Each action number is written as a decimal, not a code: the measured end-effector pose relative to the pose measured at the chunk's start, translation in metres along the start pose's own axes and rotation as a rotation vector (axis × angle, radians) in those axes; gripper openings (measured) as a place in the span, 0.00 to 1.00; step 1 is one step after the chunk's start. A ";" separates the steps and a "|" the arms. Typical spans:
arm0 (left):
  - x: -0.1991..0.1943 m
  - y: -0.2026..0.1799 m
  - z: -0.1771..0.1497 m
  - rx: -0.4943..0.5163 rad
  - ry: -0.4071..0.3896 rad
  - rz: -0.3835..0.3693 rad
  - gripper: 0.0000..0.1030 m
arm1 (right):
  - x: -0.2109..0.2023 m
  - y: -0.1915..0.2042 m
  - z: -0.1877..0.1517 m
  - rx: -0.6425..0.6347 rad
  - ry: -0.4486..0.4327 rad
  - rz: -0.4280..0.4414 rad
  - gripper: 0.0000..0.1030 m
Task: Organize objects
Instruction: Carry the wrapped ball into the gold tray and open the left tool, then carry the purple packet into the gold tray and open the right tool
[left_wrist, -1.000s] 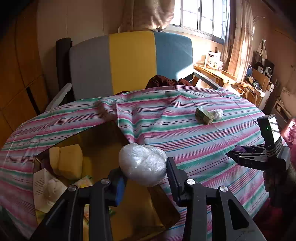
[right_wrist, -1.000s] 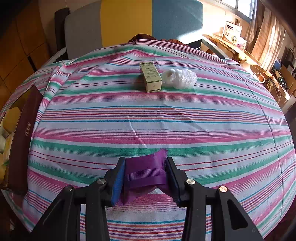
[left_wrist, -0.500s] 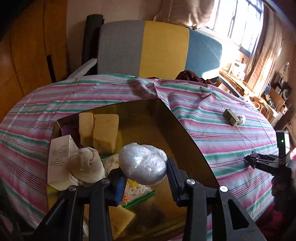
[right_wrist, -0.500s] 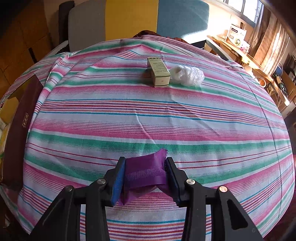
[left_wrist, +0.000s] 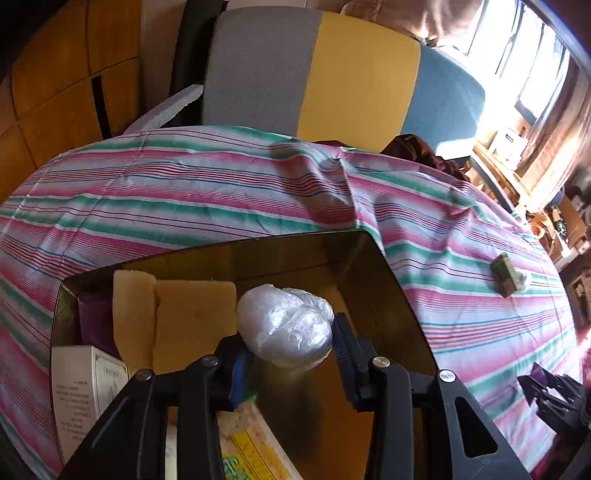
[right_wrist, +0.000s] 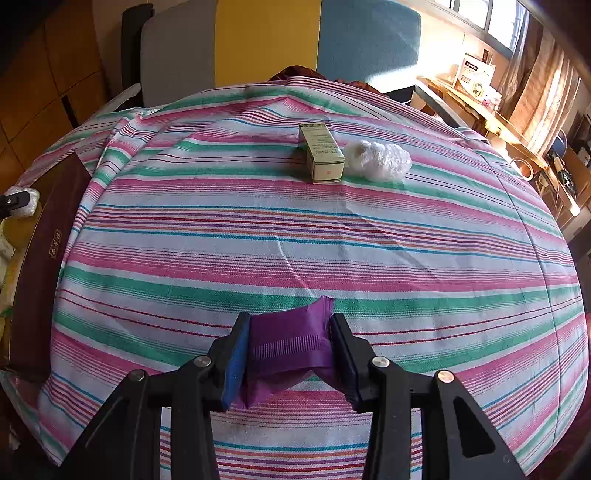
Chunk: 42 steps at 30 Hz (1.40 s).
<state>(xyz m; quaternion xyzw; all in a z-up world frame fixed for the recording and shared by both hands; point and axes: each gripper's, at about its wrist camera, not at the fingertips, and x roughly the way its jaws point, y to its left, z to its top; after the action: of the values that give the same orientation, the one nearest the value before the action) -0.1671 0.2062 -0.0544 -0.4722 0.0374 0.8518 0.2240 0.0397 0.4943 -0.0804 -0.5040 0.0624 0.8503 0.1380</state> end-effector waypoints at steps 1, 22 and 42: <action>0.008 0.001 0.003 0.005 0.012 0.015 0.41 | 0.000 0.001 0.000 -0.003 0.000 0.001 0.42; -0.061 0.008 -0.022 0.089 -0.166 0.111 0.60 | 0.001 0.008 -0.001 -0.008 -0.005 -0.009 0.42; -0.146 0.057 -0.096 0.021 -0.254 0.158 0.66 | -0.060 0.222 0.046 -0.290 -0.142 0.326 0.42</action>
<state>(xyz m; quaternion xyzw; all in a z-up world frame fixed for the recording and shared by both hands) -0.0490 0.0781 0.0044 -0.3539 0.0547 0.9192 0.1638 -0.0374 0.2830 -0.0132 -0.4409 0.0101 0.8947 -0.0710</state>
